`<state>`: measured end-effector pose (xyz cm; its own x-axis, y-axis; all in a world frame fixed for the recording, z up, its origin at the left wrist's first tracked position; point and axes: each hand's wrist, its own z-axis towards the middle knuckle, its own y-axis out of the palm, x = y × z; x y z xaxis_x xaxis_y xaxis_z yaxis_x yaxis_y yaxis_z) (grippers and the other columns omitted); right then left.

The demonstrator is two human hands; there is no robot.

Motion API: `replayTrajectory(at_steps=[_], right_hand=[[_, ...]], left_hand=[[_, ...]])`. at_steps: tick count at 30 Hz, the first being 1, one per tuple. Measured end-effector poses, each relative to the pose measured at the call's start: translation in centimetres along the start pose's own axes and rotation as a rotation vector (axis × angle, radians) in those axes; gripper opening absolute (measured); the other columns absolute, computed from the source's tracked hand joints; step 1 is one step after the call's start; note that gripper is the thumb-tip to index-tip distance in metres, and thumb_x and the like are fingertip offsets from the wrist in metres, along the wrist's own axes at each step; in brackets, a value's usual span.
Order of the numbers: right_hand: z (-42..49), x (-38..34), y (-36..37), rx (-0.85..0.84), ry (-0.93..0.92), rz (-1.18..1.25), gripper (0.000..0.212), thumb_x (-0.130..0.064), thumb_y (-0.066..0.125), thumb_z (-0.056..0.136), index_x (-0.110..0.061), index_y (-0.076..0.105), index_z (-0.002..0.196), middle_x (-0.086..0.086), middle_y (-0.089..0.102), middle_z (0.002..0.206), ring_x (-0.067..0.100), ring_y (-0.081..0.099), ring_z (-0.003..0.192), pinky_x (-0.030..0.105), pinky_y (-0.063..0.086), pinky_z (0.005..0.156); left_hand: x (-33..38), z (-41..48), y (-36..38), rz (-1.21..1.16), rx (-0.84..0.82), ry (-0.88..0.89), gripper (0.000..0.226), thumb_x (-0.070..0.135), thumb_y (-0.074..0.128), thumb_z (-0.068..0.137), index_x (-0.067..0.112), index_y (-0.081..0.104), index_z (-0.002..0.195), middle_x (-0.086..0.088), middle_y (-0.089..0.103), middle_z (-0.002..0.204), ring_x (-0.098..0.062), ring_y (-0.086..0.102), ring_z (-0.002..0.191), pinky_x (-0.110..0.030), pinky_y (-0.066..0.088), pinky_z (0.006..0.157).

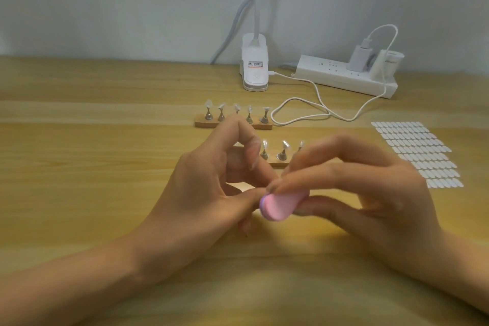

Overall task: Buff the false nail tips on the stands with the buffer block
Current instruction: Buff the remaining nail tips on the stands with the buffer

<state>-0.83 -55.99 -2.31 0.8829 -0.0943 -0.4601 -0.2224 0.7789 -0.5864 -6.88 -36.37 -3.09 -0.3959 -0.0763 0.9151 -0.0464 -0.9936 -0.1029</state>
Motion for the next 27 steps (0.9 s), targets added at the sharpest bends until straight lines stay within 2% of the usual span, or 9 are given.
replayTrajectory(at_steps=[3, 6, 9, 11, 13, 15, 18, 25, 27], right_hand=[[-0.07, -0.09, -0.08, 0.016, 0.024, 0.014, 0.017, -0.02, 0.068, 0.088, -0.023, 0.069, 0.105, 0.0, 0.065, 0.101, 0.015, 0.066, 0.097, 0.029, 0.052, 0.086], [-0.08, -0.12, -0.11, -0.024, -0.013, -0.02, 0.017, -0.021, 0.068, 0.089, -0.024, 0.07, 0.105, -0.002, 0.065, 0.104, 0.011, 0.065, 0.097, 0.024, 0.05, 0.088], [-0.1, 0.03, -0.12, 0.018, 0.03, 0.011, 0.016, -0.019, 0.067, 0.089, -0.021, 0.069, 0.105, 0.0, 0.065, 0.101, 0.016, 0.066, 0.097, 0.032, 0.053, 0.086], [-0.03, 0.09, -0.18, 0.004, 0.026, 0.024, 0.017, -0.021, 0.067, 0.089, -0.024, 0.068, 0.106, -0.004, 0.064, 0.101, 0.015, 0.066, 0.098, 0.029, 0.052, 0.087], [0.01, 0.09, -0.19, -0.009, 0.021, 0.021, 0.018, -0.022, 0.067, 0.089, -0.026, 0.068, 0.106, -0.005, 0.064, 0.101, 0.013, 0.066, 0.099, 0.027, 0.051, 0.088], [-0.05, 0.12, -0.18, 0.013, 0.044, 0.036, 0.018, -0.02, 0.068, 0.088, -0.024, 0.068, 0.106, -0.001, 0.066, 0.102, 0.018, 0.066, 0.097, 0.032, 0.052, 0.085], [0.05, 0.14, -0.13, -0.006, 0.024, 0.056, 0.018, -0.022, 0.068, 0.089, -0.025, 0.068, 0.106, -0.005, 0.065, 0.101, 0.016, 0.066, 0.099, 0.029, 0.051, 0.086], [0.05, 0.11, -0.01, 0.013, 0.01, 0.021, 0.016, -0.021, 0.07, 0.089, -0.024, 0.068, 0.104, -0.002, 0.065, 0.1, 0.015, 0.066, 0.097, 0.03, 0.052, 0.086], [0.06, 0.06, -0.04, 0.037, 0.036, 0.006, 0.016, -0.019, 0.072, 0.088, -0.022, 0.068, 0.103, 0.002, 0.066, 0.101, 0.02, 0.066, 0.095, 0.035, 0.052, 0.085]], left_hand=[[-0.04, -0.04, -0.1, -0.003, 0.007, -0.003, 0.04, 0.012, 0.076, 0.076, 0.029, 0.041, 0.082, -0.004, 0.074, 0.076, -0.018, 0.073, 0.068, -0.022, 0.044, 0.04], [0.06, 0.0, -0.04, 0.0, -0.008, 0.007, 0.035, 0.014, 0.073, 0.076, 0.03, 0.042, 0.082, -0.001, 0.073, 0.075, -0.01, 0.068, 0.061, -0.021, 0.044, 0.041], [0.06, -0.03, -0.11, -0.007, -0.001, 0.002, 0.04, 0.011, 0.075, 0.076, 0.027, 0.04, 0.082, -0.003, 0.075, 0.077, -0.019, 0.074, 0.07, -0.02, 0.044, 0.041], [0.16, -0.06, -0.01, 0.003, -0.009, 0.018, 0.036, 0.014, 0.073, 0.075, 0.029, 0.041, 0.082, 0.0, 0.074, 0.076, -0.017, 0.072, 0.067, -0.021, 0.045, 0.042], [0.11, -0.05, 0.0, 0.011, -0.009, 0.017, 0.038, 0.01, 0.074, 0.075, 0.03, 0.042, 0.082, 0.002, 0.074, 0.076, -0.015, 0.071, 0.065, -0.02, 0.045, 0.042], [0.07, -0.04, -0.07, 0.007, -0.005, 0.01, 0.043, 0.003, 0.076, 0.077, 0.028, 0.041, 0.082, -0.001, 0.075, 0.076, -0.021, 0.074, 0.071, -0.02, 0.045, 0.042], [0.18, -0.01, -0.06, 0.006, -0.011, 0.024, 0.039, 0.009, 0.075, 0.075, 0.029, 0.042, 0.083, 0.001, 0.073, 0.075, -0.018, 0.07, 0.065, -0.02, 0.045, 0.042], [-0.04, 0.15, -0.15, -0.041, 0.001, -0.002, 0.042, 0.006, 0.076, 0.076, 0.023, 0.039, 0.083, -0.004, 0.074, 0.076, -0.017, 0.072, 0.067, -0.021, 0.045, 0.042], [-0.06, 0.15, -0.21, -0.054, -0.006, -0.017, 0.046, 0.001, 0.077, 0.077, 0.019, 0.036, 0.084, -0.007, 0.074, 0.077, -0.021, 0.074, 0.071, -0.021, 0.044, 0.041]])
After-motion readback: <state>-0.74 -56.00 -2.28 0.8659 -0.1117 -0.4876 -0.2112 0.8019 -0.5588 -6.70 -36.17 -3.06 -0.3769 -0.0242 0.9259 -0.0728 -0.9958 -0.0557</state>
